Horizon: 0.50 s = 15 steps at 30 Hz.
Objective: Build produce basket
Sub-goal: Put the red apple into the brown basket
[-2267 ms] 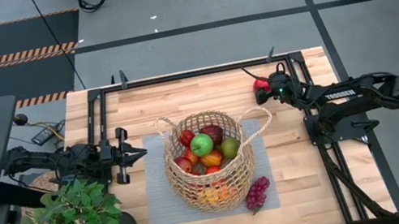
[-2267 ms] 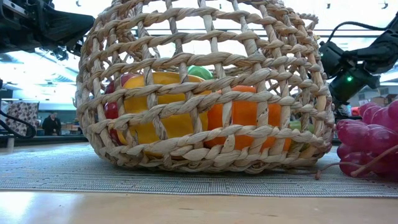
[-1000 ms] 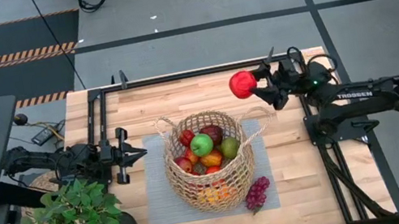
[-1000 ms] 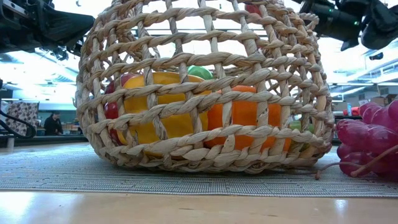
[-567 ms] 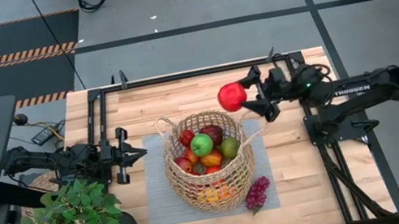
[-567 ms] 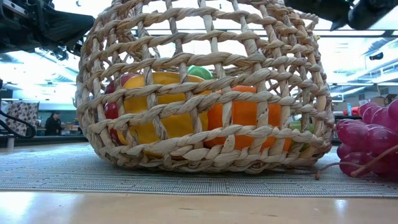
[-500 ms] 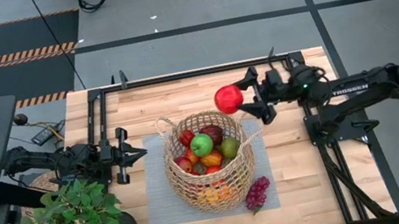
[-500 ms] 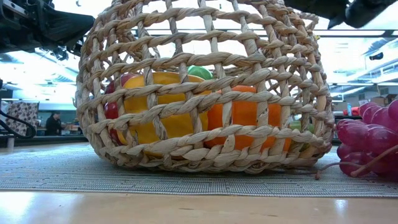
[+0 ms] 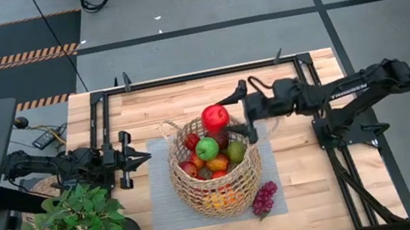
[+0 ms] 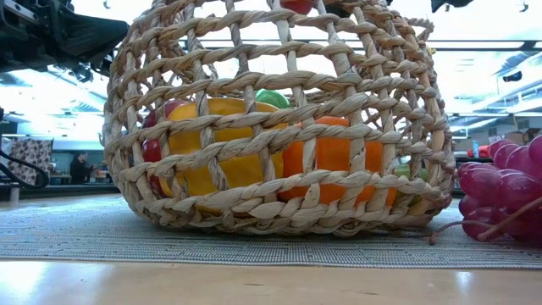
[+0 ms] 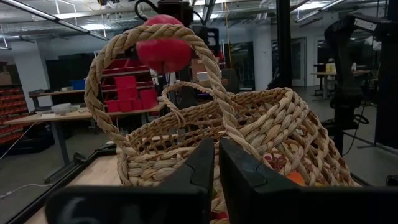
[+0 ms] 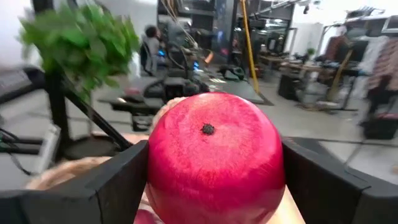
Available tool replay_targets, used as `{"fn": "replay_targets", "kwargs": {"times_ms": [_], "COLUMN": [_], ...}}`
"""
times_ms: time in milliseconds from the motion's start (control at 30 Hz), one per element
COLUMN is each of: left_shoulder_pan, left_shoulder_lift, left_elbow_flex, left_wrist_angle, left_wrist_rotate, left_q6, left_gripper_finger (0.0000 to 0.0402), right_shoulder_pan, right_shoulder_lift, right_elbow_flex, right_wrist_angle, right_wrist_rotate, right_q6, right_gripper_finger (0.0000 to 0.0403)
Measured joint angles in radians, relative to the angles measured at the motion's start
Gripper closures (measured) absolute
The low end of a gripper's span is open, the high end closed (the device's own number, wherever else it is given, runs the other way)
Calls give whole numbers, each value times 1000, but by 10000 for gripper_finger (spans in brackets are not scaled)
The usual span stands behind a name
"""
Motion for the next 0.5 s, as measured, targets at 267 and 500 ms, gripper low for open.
{"fn": "replay_targets", "kwargs": {"times_ms": [267, 500], "left_shoulder_pan": [0, 0], "left_shoulder_lift": [0, 0], "left_elbow_flex": [0, 0], "left_wrist_angle": [0, 0], "left_wrist_rotate": [0, 0], "left_q6": [0, 0], "left_gripper_finger": [366, 373], "right_shoulder_pan": [113, 180], "right_shoulder_lift": [107, 186], "right_elbow_flex": [58, 60], "right_wrist_angle": [-3, 67], "right_wrist_rotate": [194, 392], "right_q6": [-320, -735], "right_gripper_finger": [57, 57]}}
